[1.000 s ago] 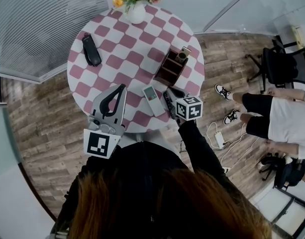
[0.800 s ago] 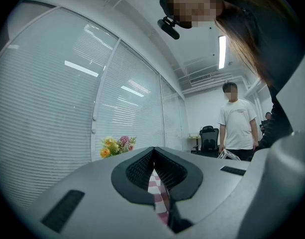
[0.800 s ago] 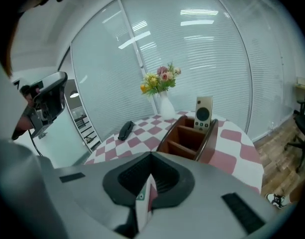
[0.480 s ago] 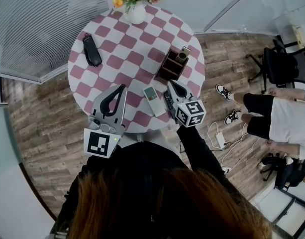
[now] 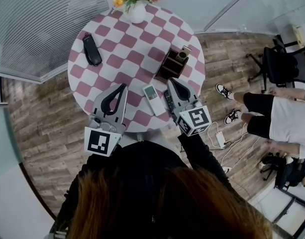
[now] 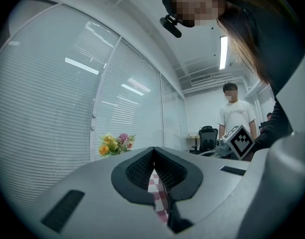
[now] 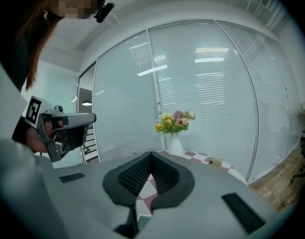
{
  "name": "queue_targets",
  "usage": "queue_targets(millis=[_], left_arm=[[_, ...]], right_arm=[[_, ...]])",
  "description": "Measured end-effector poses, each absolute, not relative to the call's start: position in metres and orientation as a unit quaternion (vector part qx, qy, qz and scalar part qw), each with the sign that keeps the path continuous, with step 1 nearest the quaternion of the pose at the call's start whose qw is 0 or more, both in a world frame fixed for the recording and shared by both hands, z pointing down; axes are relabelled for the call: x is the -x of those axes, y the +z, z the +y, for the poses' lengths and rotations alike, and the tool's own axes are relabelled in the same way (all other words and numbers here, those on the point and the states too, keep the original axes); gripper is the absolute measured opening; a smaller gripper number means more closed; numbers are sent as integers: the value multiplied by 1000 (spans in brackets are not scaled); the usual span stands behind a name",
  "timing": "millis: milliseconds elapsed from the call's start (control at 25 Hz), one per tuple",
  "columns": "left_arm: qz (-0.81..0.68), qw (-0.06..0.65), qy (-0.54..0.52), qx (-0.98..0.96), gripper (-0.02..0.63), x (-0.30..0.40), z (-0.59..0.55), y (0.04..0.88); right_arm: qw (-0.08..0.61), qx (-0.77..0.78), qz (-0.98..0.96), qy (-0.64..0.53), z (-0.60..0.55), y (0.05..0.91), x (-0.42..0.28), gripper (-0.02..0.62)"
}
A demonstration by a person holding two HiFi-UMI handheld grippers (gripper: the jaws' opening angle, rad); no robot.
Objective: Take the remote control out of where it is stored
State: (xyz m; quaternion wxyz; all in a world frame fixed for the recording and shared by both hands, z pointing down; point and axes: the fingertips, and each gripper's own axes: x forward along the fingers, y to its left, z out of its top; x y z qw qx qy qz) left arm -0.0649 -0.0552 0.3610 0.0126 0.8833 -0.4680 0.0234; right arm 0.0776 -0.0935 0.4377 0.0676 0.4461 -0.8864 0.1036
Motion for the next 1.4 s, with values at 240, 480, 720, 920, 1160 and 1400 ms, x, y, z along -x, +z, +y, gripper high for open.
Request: queue_targets(millis=[240, 480, 720, 920, 1160, 1400], left_arm=[[-467, 17, 22, -884, 9, 65, -55, 363], [-463, 16, 35, -886, 9, 61, -57, 368], [-459, 20, 29, -888, 9, 60, -58, 369], [-458, 16, 27, -888, 9, 60, -59, 368], [-460, 17, 27, -888, 9, 60, -60, 369], [-458, 8, 29, -888, 9, 60, -61, 367]], right_arm=[[53, -443, -889, 105, -83, 407, -69, 14], [44, -446, -888, 105, -81, 397, -68, 15], [52, -455, -883, 103, -83, 397, -72, 14], [51, -462, -879, 104, -86, 397, -76, 15], [50, -466, -877, 104, -91, 397, -76, 15], [55, -506, -852, 126, -111, 412, -92, 15]])
